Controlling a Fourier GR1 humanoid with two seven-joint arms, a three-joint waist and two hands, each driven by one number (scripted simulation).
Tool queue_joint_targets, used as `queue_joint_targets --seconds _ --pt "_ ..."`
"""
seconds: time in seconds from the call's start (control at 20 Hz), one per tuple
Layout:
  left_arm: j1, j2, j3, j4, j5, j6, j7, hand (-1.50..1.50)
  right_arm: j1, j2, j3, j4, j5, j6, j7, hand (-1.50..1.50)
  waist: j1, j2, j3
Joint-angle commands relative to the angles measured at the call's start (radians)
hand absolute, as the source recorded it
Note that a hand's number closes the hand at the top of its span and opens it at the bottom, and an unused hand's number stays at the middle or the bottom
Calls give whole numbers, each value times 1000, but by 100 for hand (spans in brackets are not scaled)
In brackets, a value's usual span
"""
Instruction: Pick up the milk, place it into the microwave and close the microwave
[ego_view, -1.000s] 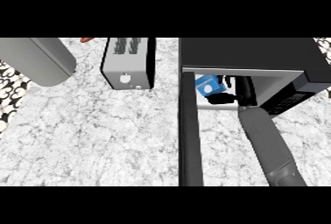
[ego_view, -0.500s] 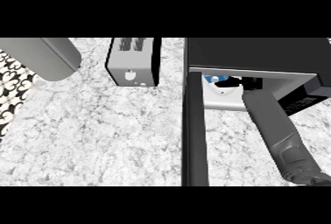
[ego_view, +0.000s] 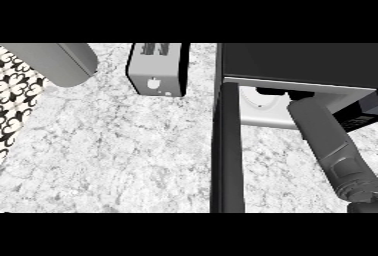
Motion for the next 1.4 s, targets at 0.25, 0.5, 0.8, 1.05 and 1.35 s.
queue_joint_targets --seconds 0.25,0.5,0.8,1.05,1.35 --pt "-42 13 -2 34 -49 5 -6 -150 -6 -109 14 184 79 -280 264 -150 17 16 -8" --pt "-70 8 -7 52 -101 4 -29 -150 -31 -71 10 100 60 -114 71 -150 15 8 0" --pt "-82 24 -46 97 -109 -50 -36 -150 -48 -43 9 108 58 -52 18 -150 26 11 -1" --pt "-64 28 -84 85 -113 -97 -29 -150 -62 -12 -28 112 16 31 -13 -150 18 -1 -1" --pt "-72 -5 -153 67 -128 -109 -16 -150 -33 -5 -107 85 -75 203 -127 -150 -21 -15 -1"
